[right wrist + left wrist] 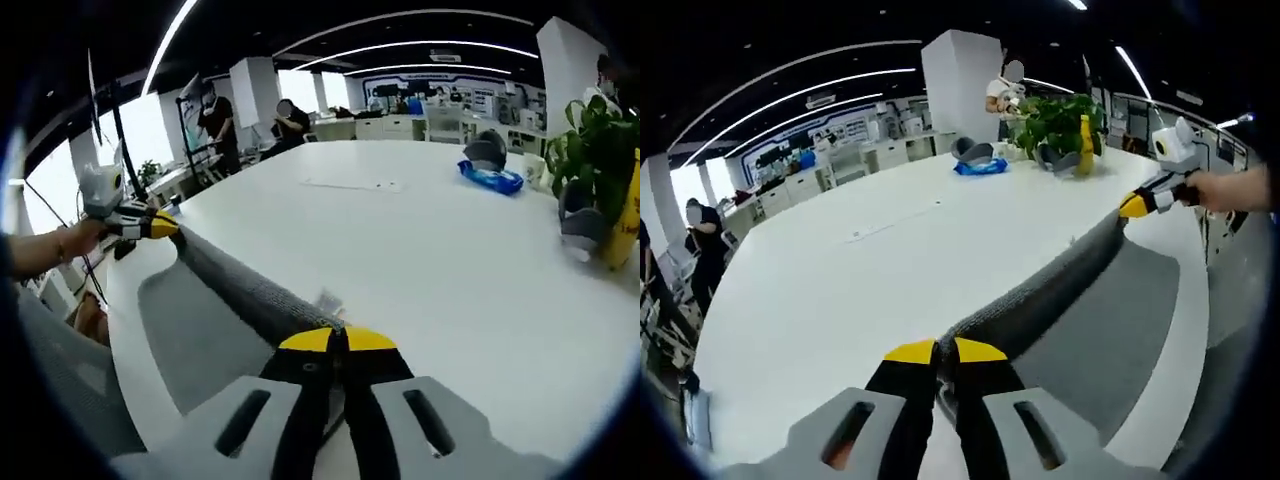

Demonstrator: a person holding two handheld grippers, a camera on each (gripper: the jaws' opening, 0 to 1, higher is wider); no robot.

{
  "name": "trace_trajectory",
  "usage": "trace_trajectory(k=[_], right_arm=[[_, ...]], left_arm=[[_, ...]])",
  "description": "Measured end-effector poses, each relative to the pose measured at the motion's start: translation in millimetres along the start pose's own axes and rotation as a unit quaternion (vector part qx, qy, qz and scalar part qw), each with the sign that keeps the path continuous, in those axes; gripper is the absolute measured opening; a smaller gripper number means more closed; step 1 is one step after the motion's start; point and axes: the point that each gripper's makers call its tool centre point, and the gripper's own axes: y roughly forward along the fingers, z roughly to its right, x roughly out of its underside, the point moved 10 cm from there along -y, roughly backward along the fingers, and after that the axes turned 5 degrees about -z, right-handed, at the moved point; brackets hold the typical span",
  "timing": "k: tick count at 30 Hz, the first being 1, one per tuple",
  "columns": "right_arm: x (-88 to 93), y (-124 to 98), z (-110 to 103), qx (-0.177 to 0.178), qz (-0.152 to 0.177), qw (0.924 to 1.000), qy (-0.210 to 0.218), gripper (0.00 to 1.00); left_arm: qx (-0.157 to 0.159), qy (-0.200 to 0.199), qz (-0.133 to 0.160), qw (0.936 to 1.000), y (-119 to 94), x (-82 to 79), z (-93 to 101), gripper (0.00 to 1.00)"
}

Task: Fold the towel on the table until its edges align and the towel forms a compact rectangular stack.

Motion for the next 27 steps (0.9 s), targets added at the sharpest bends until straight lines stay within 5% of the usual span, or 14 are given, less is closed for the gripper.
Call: trace_trajectory(k=[13, 16, 20, 24, 25, 27], right_arm=[[6.2, 0, -3, -0.007, 0.008, 0.9998, 0.019, 0.00], [11.4, -1, -7, -0.013, 0.017, 0.9992, 0.033, 0.00], [25.2, -6, -20, -0.022, 0.041, 0.9966, 0.068, 0.00], [23.4, -4, -20, -0.035, 0.038, 0.9954, 0.081, 0.00], [24.0, -3, -19, -0.040, 0.042, 0.9954, 0.076, 0.00], [29.6, -1, -21, -0.046, 0.030, 0.9935, 0.100, 0.00]], left_arm=[[0.046, -0.050, 0.011, 0.9976, -9, 12.2, 36.6, 0.06], [0.082, -0.134, 0.038, 0.9869, -6, -0.6, 56.4, 0.06], [0.103, -0.152, 0.061, 0.9810, -7, -13.9, 76.7, 0.06], [0.128, -0.231, 0.071, 0.9618, -7, -19.4, 94.1, 0.06], [0.142, -0.231, 0.064, 0.9604, -7, -20.5, 96.6, 0.06], [0.147, -0.195, 0.040, 0.9689, -8, -25.0, 99.6, 0.06]])
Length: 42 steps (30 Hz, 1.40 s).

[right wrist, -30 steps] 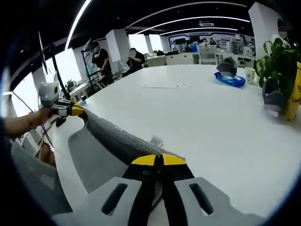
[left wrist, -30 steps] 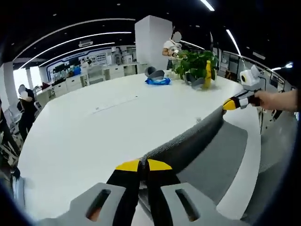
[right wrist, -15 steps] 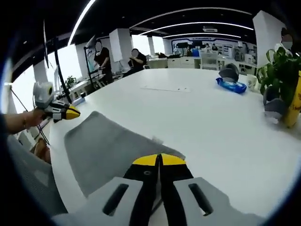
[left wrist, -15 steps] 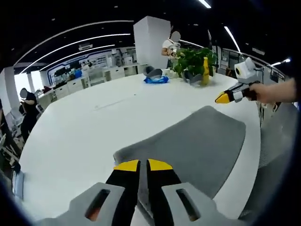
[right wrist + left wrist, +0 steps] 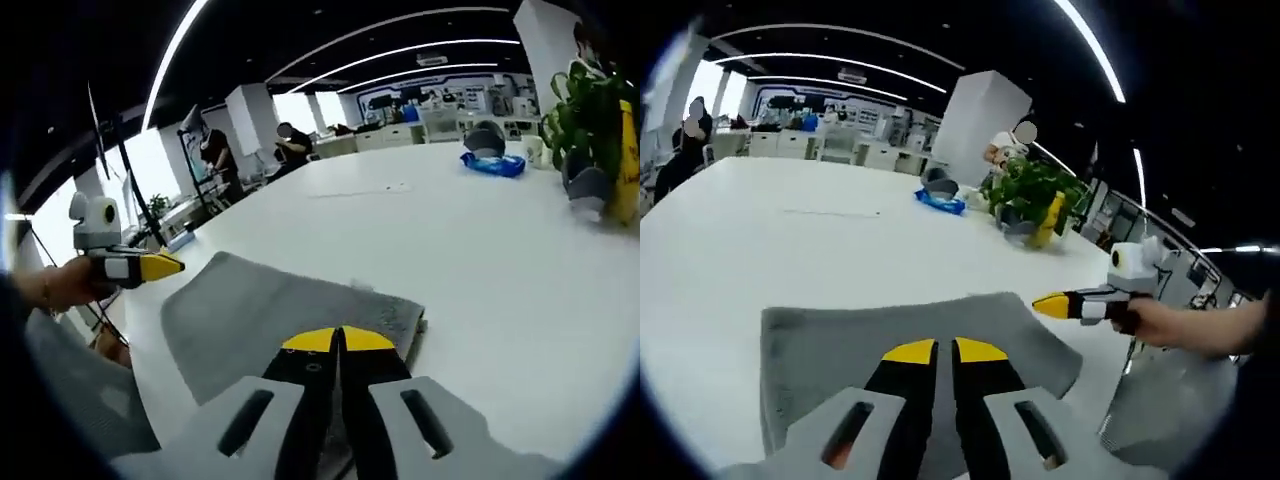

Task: Fold the towel on the table until its edges align and the towel forms a compact rectangular stack.

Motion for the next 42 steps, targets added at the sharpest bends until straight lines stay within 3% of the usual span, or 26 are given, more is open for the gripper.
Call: trace_trajectory(k=[1, 3, 4, 6, 7, 8, 9, 11, 13, 15, 18, 20, 21, 22, 23, 25, 27, 29, 31, 33, 36, 38, 39, 40, 41, 42], right_arm=[[1.5, 0, 0, -0.003, 0.000, 1.0000, 0.002, 0.00], [2.5, 3, -1, -0.008, 0.000, 0.9999, 0.008, 0.00], [3.3, 4, -3, -0.014, -0.002, 0.9999, 0.006, 0.00], [9.2, 8, -4, -0.021, -0.017, 0.9996, 0.005, 0.00], [12.3, 10, -5, -0.022, -0.025, 0.9994, 0.005, 0.00], [15.1, 11, -6, -0.024, -0.034, 0.9992, 0.001, 0.00], [18.4, 13, -8, -0.024, -0.050, 0.9984, -0.013, 0.00], [20.6, 14, -9, -0.025, -0.064, 0.9969, -0.037, 0.00], [22.0, 15, -11, -0.026, -0.069, 0.9961, -0.050, 0.00], [22.0, 15, -13, -0.028, -0.069, 0.9955, -0.058, 0.00], [19.1, 17, -10, -0.031, -0.069, 0.9956, -0.054, 0.00], [18.9, 17, -10, -0.032, -0.072, 0.9948, -0.063, 0.00], [21.2, 17, -10, -0.030, -0.078, 0.9933, -0.079, 0.00], [23.4, 17, -11, -0.028, -0.081, 0.9925, -0.086, 0.00], [25.3, 17, -11, -0.027, -0.081, 0.9925, -0.087, 0.00], [24.1, 18, -11, -0.024, -0.080, 0.9927, -0.087, 0.00], [22.5, 19, -12, -0.023, -0.087, 0.9908, -0.101, 0.00], [22.0, 20, -13, -0.022, -0.092, 0.9832, -0.156, 0.00], [23.9, 20, -15, -0.017, -0.087, 0.9761, -0.199, 0.00], [24.6, 21, -17, -0.013, -0.089, 0.9735, -0.210, 0.00], [23.7, 22, -19, -0.010, -0.091, 0.9717, -0.217, 0.00], [16.1, 18, -18, -0.014, -0.100, 0.9662, -0.237, 0.00], [9.5, 16, -18, -0.008, -0.095, 0.9680, -0.232, 0.00], [1.5, 16, -19, 0.001, -0.074, 0.9685, -0.238, 0.00], [-13.1, 16, -21, -0.003, -0.043, 0.9638, -0.263, 0.00], [-20.1, 16, -23, -0.007, -0.039, 0.9624, -0.269, 0.00]], left_arm=[[0.020, 0.051, -0.036, 0.9979, 0, -1.9, 8.3, 0.05], [0.034, 0.094, -0.043, 0.9941, 0, -10.0, 26.5, 0.04], [0.051, 0.086, -0.030, 0.9945, 1, -14.0, 34.5, 0.04], [0.121, -0.004, -0.003, 0.9927, 4, -24.1, 56.7, 0.05], [0.167, -0.070, 0.010, 0.9835, 6, -30.0, 69.2, 0.05], [0.181, -0.093, 0.013, 0.9789, 7, -31.9, 73.4, 0.06], [0.216, -0.146, 0.027, 0.9651, 11, -36.3, 84.2, 0.06], [0.269, -0.209, 0.056, 0.9384, 18, -43.2, 101.1, 0.06], [0.291, -0.231, 0.067, 0.9258, 25, -45.7, 111.3, 0.08], [0.284, -0.191, 0.062, 0.9376, 32, -43.3, 117.0, 0.08], [0.244, -0.087, 0.040, 0.9649, 42, -35.5, 111.8, 0.08], [0.214, -0.017, 0.038, 0.9759, 48, -31.7, 104.3, 0.09], [0.184, 0.054, 0.042, 0.9805, 55, -28.6, 96.8, 0.09], [0.166, 0.081, 0.036, 0.9821, 59, -26.0, 92.9, 0.10], [0.156, 0.101, 0.021, 0.9824, 64, -21.4, 88.8, 0.12], [0.162, 0.090, -0.001, 0.9828, 66, -13.9, 86.0, 0.13], [0.148, 0.111, -0.024, 0.9824, 66, -7.8, 82.2, 0.12], [0.126, 0.147, -0.049, 0.9798, 68, -4.2, 79.2, 0.12], [0.118, 0.168, -0.078, 0.9755, 70, -0.5, 78.8, 0.12], [0.111, 0.190, -0.099, 0.9705, 69, 2.9, 79.5, 0.12], [0.110, 0.237, -0.135, 0.9559, 68, 13.7, 81.0, 0.10], [0.105, 0.253, -0.139, 0.9516, 69, 16.0, 81.6, 0.09], [0.106, 0.253, -0.138, 0.9517, 69, 15.6, 82.2, 0.09], [0.105, 0.255, -0.137, 0.9514, 69, 14.9, 82.4, 0.09], [0.103, 0.259, -0.135, 0.9509, 69, 13.8, 82.7, 0.09], [0.102, 0.260, -0.135, 0.9507, 70, 13.6, 82.8, 0.09]])
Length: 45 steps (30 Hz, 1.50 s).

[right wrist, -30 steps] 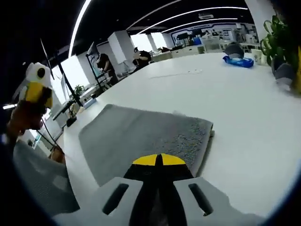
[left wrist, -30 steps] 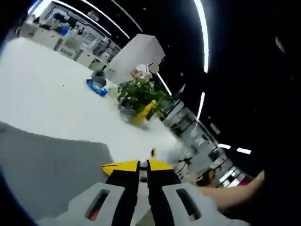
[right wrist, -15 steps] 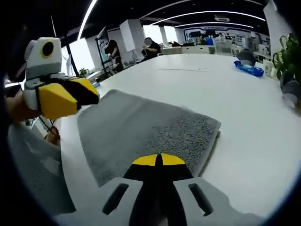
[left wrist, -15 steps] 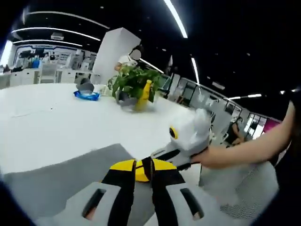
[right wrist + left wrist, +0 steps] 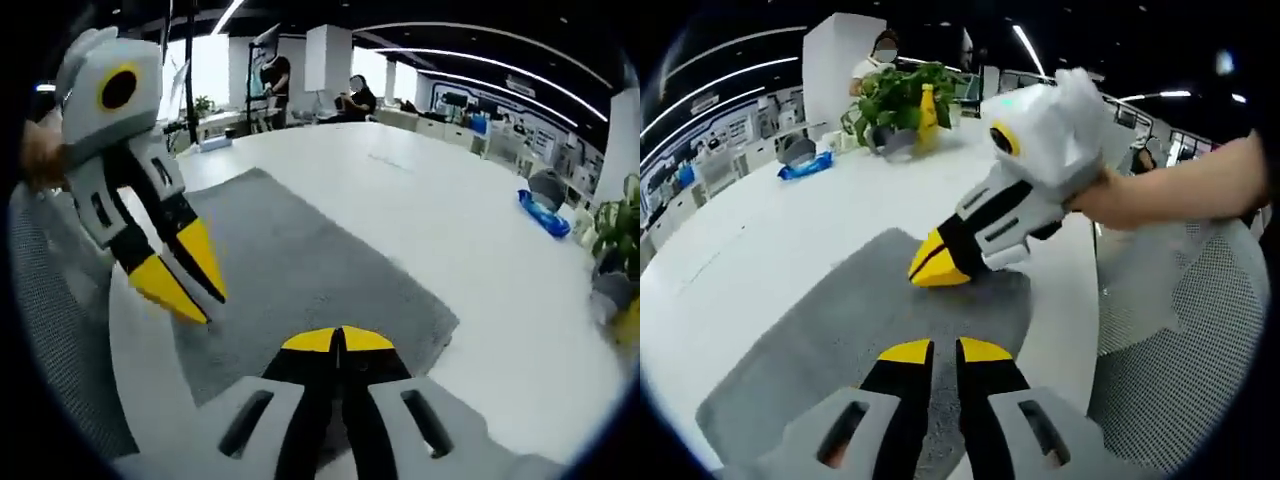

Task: Fold the towel on the table until its edges align and the towel forms a compact rectangular stack.

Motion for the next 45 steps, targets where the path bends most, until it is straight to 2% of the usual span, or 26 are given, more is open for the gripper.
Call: trace_trajectory(k=[2, 4, 7, 8, 9, 10, 11, 13, 14, 15, 16, 17, 19, 20, 21, 25, 26, 28, 29, 30, 34, 35, 37, 38, 42, 45], right_arm=[[-11.4, 6, 6, -0.013, -0.023, 0.9996, 0.002, 0.00], [-17.8, 18, 9, -0.030, -0.057, 0.9978, -0.012, 0.00], [-26.2, 36, 2, -0.082, -0.070, 0.9931, -0.047, 0.00], [-29.7, 43, -5, -0.110, -0.078, 0.9889, -0.064, 0.00], [-31.4, 47, -9, -0.117, -0.089, 0.9867, -0.070, 0.00], [-33.8, 52, -15, -0.133, -0.102, 0.9821, -0.086, 0.00], [-35.0, 56, -19, -0.140, -0.111, 0.9790, -0.098, 0.00], [-36.2, 64, -26, -0.149, -0.131, 0.9729, -0.118, 0.00], [-34.4, 68, -28, -0.155, -0.149, 0.9686, -0.126, 0.00], [-27.8, 73, -30, -0.146, -0.209, 0.9540, -0.158, 0.00], [-27.8, 76, -30, -0.140, -0.210, 0.9489, -0.190, 0.00], [-37.4, 77, -32, -0.143, -0.199, 0.9465, -0.210, 0.00], [-40.2, 77, -34, -0.141, -0.225, 0.9413, -0.208, 0.00], [-41.0, 78, -35, -0.143, -0.229, 0.9382, -0.217, 0.00], [-42.3, 79, -35, -0.143, -0.234, 0.9374, -0.215, 0.00], [-49.1, 84, -35, -0.159, -0.273, 0.9174, -0.242, 0.00], [-49.9, 85, -36, -0.159, -0.276, 0.9158, -0.244, 0.00], [-51.4, 86, -36, -0.164, -0.286, 0.9075, -0.260, 0.00], [-52.8, 87, -36, -0.175, -0.287, 0.8975, -0.286, 0.00], [-53.1, 87, -37, -0.177, -0.289, 0.8928, -0.296, 0.00], [-52.4, 87, -40, -0.167, -0.295, 0.8938, -0.294, 0.00], [-52.2, 86, -41, -0.152, -0.303, 0.8984, -0.279, 0.00], [-52.7, 87, -43, -0.143, -0.314, 0.8955, -0.281, 0.00], [-53.3, 86, -46, -0.133, -0.324, 0.8935, -0.281, 0.00], [-54.6, 87, -53, -0.113, -0.351, 0.8810, -0.296, 0.00], [-54.1, 86, -51, -0.105, -0.363, 0.8823, -0.280, 0.00]], left_arm=[[-0.004, 0.016, -0.013, 0.9998, 3, 1.8, 1.3, 0.09], [-0.008, 0.047, -0.040, 0.9981, 6, 5.6, 4.4, 0.09], [-0.006, 0.093, -0.058, 0.9940, 9, 5.8, 10.3, 0.09], [-0.001, 0.097, -0.067, 0.9930, 10, 7.1, 13.3, 0.09], [0.002, 0.111, -0.081, 0.9905, 12, 9.2, 14.7, 0.09], [0.004, 0.138, -0.103, 0.9850, 14, 12.9, 17.3, 0.09], [0.005, 0.152, -0.109, 0.9824, 16, 14.5, 19.1, 0.09], [0.002, 0.184, -0.101, 0.9777, 17, 12.8, 21.7, 0.07], [0.002, 0.175, -0.105, 0.9789, 17, 13.0, 22.6, 0.07], [0.005, 0.173, -0.108, 0.9790, 18, 12.7, 22.0, 0.06], [0.010, 0.168, -0.111, 0.9795, 19, 13.7, 21.9, 0.04], [0.009, 0.165, -0.111, 0.9801, 20, 14.3, 21.5, 0.04], [0.011, 0.170, -0.112, 0.9791, 19, 13.9, 21.5, 0.03], [0.019, 0.197, -0.116, 0.9734, 20, 13.5, 22.3, 0.03], [0.017, 0.205, -0.116, 0.9716, 20, 13.3, 22.5, 0.03], [0.020, 0.197, -0.123, 0.9726, 21, 11.6, 22.6, 0.03], [0.022, 0.199, -0.123, 0.9720, 21, 11.6, 22.5, 0.03], [0.021, 0.204, -0.125, 0.9707, 21, 11.0, 23.2, 0.03], [0.020, 0.213, -0.128, 0.9685, 21, 10.5, 24.2, 0.03], [0.018, 0.222, -0.130, 0.9661, 22, 10.1, 25.2, 0.03], [0.004, 0.269, -0.146, 0.9521, 22, 8.9, 32.3, 0.01], [-0.003, 0.282, -0.152, 0.9473, 22, 8.4, 34.0, 0.01], [-0.008, 0.299, -0.164, 0.9401, 22, 7.8, 37.0, 0.01], [-0.013, 0.316, -0.172, 0.9328, 22, 7.6, 39.3, 0.01], [-0.021, 0.346, -0.200, 0.9164, 21, 7.0, 45.1, 0.01], [-0.024, 0.355, -0.215, 0.9095, 20, 7.4, 47.7, 0.01]])
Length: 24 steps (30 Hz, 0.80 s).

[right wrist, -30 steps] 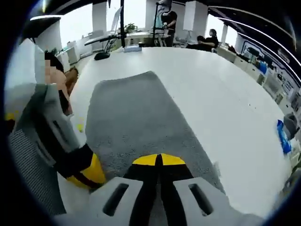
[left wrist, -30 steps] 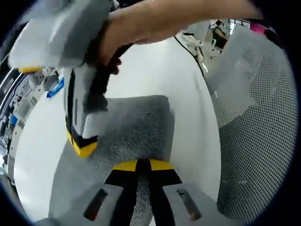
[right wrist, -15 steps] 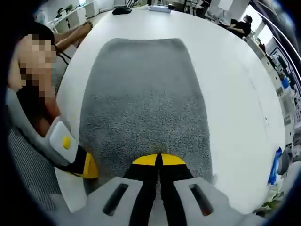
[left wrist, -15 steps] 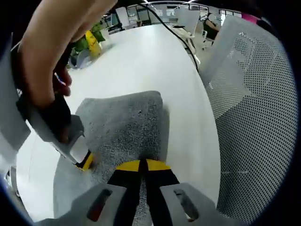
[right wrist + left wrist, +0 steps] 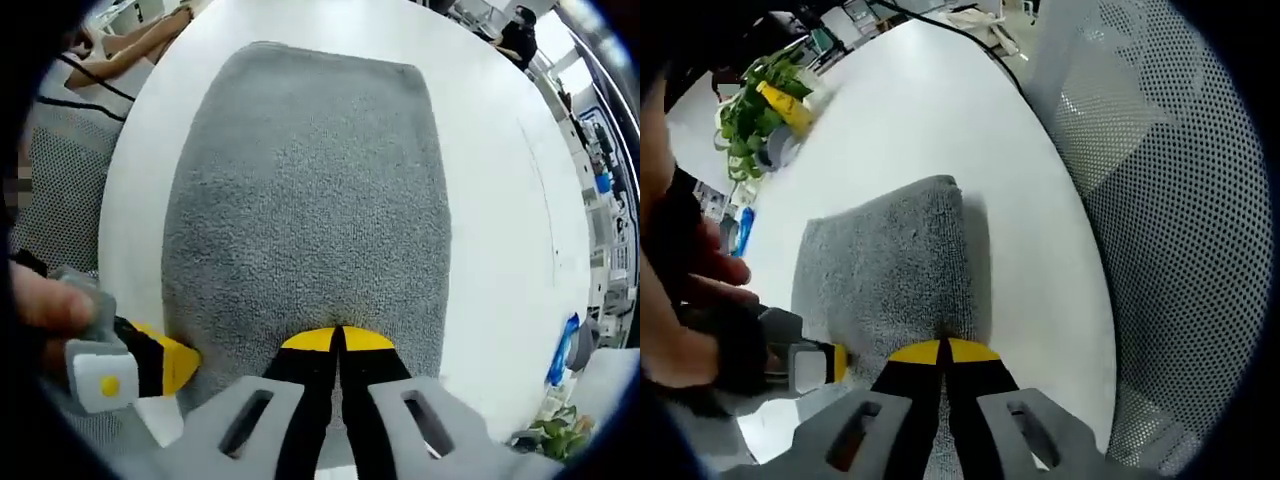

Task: Fold the towel on the table until its edges align and the towel forms a compact rectangular stack.

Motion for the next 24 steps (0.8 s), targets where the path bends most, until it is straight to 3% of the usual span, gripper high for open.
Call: trace_trajectory(k=[9, 17, 24], right_arm=[[12.4, 0, 2, -0.024, -0.009, 0.9990, 0.036, 0.00], [22.8, -3, -3, -0.030, -0.016, 0.9976, 0.060, 0.00], [32.4, -3, -1, -0.050, 0.015, 0.9946, 0.090, 0.00]], left_arm=[[0.012, 0.006, -0.024, 0.9996, -4, 6.8, 2.4, 0.01], [0.016, 0.038, -0.059, 0.9974, -6, 8.4, 5.1, 0.01], [0.022, 0.029, -0.058, 0.9977, -7, 13.1, 3.1, 0.01]])
